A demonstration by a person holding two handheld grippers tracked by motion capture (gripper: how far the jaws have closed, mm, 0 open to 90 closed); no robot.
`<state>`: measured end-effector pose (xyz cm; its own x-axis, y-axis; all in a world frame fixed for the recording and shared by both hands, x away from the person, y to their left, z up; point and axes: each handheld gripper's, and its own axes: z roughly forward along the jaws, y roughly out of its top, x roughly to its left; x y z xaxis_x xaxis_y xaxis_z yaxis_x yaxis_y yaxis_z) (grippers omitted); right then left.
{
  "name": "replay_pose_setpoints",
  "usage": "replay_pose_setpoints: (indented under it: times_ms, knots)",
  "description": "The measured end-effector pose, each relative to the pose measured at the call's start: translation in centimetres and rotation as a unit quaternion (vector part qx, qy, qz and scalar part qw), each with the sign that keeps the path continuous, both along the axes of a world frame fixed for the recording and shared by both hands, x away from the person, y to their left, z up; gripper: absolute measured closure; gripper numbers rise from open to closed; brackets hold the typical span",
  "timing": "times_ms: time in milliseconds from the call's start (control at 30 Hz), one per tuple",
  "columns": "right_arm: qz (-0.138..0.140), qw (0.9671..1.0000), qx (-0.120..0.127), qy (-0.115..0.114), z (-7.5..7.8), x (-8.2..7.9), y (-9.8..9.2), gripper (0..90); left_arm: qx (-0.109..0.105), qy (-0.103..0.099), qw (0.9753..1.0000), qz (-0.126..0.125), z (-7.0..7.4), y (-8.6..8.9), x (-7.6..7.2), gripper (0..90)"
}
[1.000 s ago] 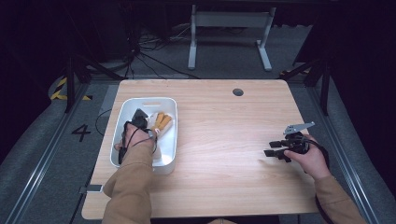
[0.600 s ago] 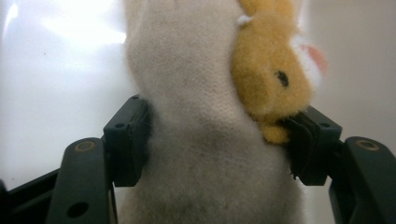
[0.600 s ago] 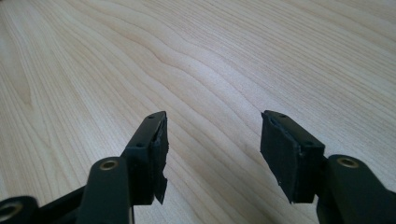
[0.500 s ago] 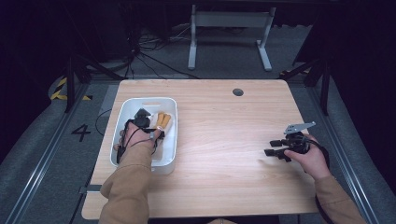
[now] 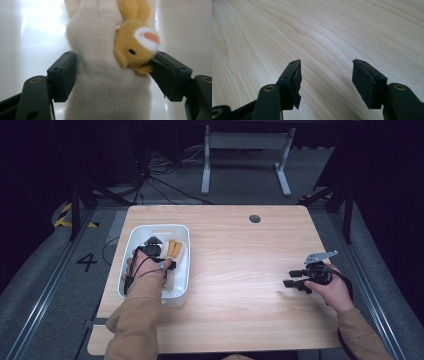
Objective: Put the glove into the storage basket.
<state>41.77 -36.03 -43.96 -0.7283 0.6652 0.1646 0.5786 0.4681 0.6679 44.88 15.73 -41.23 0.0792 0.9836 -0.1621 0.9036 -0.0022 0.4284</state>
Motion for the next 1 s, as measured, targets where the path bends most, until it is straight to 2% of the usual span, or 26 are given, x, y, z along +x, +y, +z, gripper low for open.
replay_pose_setpoints:
  times_ms: [267, 500, 533, 633, 833, 900, 1000]
  knots:
    - [0.002, 1.0, 0.0, -0.002, 0.1, 0.0, 0.0, 41.7, 0.022, -0.008, 0.9997, -0.007, 1.4, 0.2, -0.8, 28.1]
    - [-0.001, 1.0, -0.001, 0.0, 0.0, 0.0, 0.0, 41.5, 0.023, -0.043, 0.9985, -0.026, 3.2, -0.2, -1.7, 29.4]
    - [-0.001, 1.0, 0.0, -0.002, 0.0, 0.0, 0.0, 41.6, 0.023, -0.043, 0.9985, -0.026, 3.2, -0.2, -1.7, 30.2]
    - [-0.002, 1.0, 0.0, -0.002, 0.1, -0.1, 0.0, 41.6, 0.009, -0.062, 0.997, -0.046, 4.3, -0.9, -2.2, 30.6]
    - [-0.002, 1.0, 0.0, -0.002, 0.0, -0.1, -0.2, 41.5, 0.002, -0.09, 0.9933, -0.073, 6.1, -2.2, -3.3, 32.2]
    - [-0.002, 1.0, 0.0, -0.001, 0.0, -0.1, -0.2, 41.5, 0.001, -0.101, 0.9912, -0.086, 6.7, -2.7, -3.6, 32.3]
    - [-0.005, 1.0, 0.0, -0.001, 0.0, -0.2, -0.3, 41.5, -0.008, -0.107, 0.9878, -0.113, 7.5, -3.8, -4.0, 33.1]
